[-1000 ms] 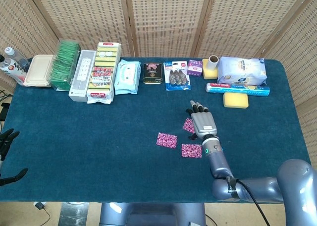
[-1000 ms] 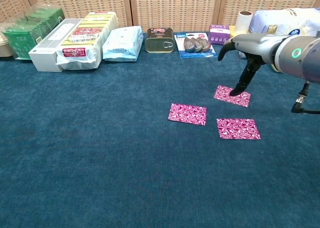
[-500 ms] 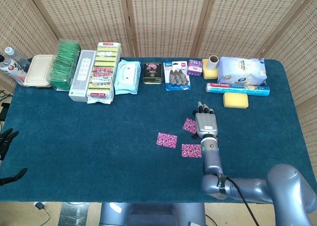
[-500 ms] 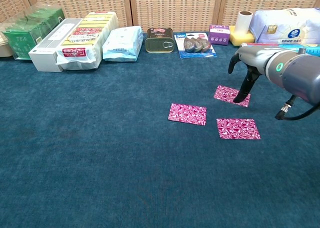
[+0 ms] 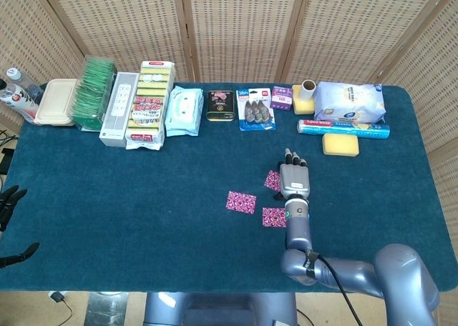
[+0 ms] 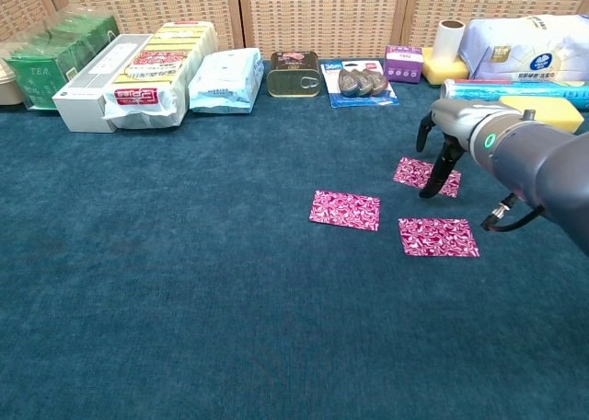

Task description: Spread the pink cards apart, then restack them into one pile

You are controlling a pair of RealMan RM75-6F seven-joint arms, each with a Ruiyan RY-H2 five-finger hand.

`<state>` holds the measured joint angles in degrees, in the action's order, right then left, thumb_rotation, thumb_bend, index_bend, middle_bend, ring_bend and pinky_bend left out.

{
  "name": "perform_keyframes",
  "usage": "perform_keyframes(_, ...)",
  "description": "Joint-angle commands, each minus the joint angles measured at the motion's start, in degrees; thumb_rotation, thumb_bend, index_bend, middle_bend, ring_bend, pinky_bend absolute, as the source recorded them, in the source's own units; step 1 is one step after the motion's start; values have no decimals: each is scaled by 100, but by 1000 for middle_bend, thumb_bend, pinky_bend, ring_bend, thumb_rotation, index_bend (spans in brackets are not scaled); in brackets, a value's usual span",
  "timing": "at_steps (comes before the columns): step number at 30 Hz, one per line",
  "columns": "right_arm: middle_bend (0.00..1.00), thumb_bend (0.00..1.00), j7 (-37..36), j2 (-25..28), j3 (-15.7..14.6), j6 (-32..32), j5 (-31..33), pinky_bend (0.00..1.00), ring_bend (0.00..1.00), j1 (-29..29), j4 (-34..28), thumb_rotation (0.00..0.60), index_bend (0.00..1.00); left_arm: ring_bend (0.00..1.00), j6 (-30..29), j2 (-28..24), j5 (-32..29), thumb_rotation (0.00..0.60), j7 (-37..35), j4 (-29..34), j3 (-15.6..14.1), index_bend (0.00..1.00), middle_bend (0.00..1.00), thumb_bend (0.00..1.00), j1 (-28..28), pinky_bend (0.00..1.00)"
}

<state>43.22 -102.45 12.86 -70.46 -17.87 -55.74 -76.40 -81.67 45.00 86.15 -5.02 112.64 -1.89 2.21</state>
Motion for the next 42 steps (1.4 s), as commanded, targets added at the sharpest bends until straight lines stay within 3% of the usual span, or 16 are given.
perform_keyframes(1, 0, 97, 22, -45, 56, 59, -44, 103, 0, 51, 67, 575, 316, 0, 5, 0, -5, 600, 0, -1, 1, 0, 0, 209, 2, 63)
perform_keyframes(22, 0, 191, 305, -67, 503, 374, -47, 116, 0, 297, 176, 577, 401, 0, 71, 10, -29, 600, 74, 30, -2, 0, 0, 209, 38, 63)
perform_keyframes(42, 0, 207, 505, -86, 732, 443, 26, 121, 0, 370, 209, 574, 380, 0, 44, 6, -24, 600, 51, 21, -1, 0, 0, 209, 29, 62)
